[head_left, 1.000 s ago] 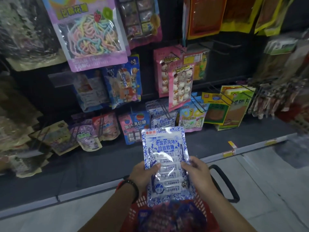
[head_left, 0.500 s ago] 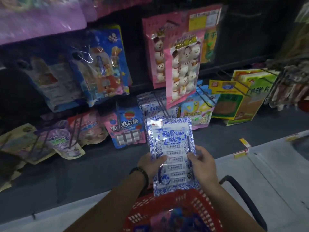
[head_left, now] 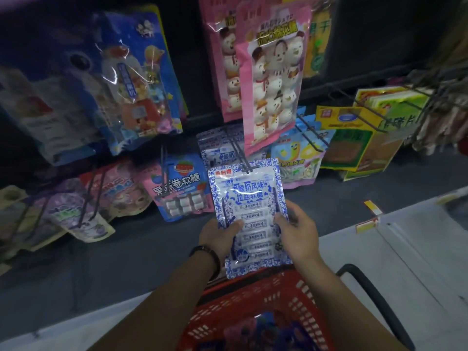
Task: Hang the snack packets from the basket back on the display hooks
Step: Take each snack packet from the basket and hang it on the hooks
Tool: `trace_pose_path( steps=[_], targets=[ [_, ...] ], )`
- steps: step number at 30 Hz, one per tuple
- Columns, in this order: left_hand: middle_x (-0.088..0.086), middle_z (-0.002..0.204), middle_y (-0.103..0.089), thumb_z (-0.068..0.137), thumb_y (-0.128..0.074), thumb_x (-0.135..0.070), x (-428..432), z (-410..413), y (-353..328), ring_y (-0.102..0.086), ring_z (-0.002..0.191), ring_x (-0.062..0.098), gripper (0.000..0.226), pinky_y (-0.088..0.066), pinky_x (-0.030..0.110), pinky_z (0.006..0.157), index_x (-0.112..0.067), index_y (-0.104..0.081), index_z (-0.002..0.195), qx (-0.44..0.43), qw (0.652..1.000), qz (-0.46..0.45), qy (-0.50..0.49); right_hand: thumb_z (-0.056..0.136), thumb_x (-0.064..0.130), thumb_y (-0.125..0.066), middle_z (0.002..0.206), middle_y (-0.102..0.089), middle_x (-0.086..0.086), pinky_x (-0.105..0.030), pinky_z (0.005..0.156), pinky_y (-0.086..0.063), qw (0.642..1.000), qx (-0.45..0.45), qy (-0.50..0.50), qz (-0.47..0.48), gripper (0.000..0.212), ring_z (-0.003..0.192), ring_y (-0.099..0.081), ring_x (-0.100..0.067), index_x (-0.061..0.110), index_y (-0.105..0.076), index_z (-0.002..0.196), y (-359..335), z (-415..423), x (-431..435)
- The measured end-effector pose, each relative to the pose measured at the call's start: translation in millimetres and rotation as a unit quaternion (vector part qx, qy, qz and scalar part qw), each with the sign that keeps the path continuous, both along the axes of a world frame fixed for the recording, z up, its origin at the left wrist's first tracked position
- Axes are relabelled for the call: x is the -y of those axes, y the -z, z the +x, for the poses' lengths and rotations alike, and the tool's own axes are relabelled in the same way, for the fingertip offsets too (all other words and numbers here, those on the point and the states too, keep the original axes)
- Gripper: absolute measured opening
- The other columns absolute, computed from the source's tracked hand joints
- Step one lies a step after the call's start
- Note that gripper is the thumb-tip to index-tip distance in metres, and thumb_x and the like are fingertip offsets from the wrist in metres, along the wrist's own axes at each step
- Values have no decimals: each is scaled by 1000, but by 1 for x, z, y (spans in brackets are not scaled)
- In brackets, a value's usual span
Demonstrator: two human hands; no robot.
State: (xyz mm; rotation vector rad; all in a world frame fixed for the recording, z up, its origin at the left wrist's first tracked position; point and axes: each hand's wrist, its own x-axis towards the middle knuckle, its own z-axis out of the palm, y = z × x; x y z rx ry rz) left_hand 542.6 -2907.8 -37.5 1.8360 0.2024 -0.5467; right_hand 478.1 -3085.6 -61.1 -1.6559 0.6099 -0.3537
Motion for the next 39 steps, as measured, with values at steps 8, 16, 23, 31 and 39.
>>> trace_pose_path(
  steps=[8,16,23,31,39],
  targets=[
    [9,168,-38,89,-81,-46,18,36,4,-42,151,34,96,-39,51,123,-16,-29,165,13,998,30,-50,100,39,-71,129,-63,11,-34,94,-52,997,13,-52,64,56,98,-63,0,45,-54,153,-6,36,-10],
    [1,106,-72,93,-74,-24,17,58,22,-67,95,22,30,-60,43,96,-30,-60,118,-30,998,43,-30,104,14,-69,130,-68,6,-20,99,-44,997,-30,-46,51,35,124,-63,-8,20,-65,138,9,30,-17],
    [15,141,-64,106,-57,-33,11,50,-5,-63,126,35,43,-51,39,108,-8,-61,140,27,984,176,6,103,10,-70,96,-72,1,-14,79,-50,998,-35,-53,0,18,76,-65,3,23,-72,115,3,5,-19],
    [8,107,-78,96,-65,-28,-33,-22,-39,-74,100,31,16,-60,46,93,-19,-76,103,101,947,218,213,103,17,-70,105,-77,0,-21,86,-49,964,-99,-200,-143,10,100,-71,-15,23,-73,110,-53,-46,-20],
    [-1,108,-78,99,-68,-31,-108,-141,-59,-70,100,17,13,-53,31,90,-23,-76,106,103,867,266,409,98,21,-69,75,-77,3,-37,80,-58,931,-216,-266,-126,15,73,-71,-17,18,-77,85,-43,-109,-64]
  ],
)
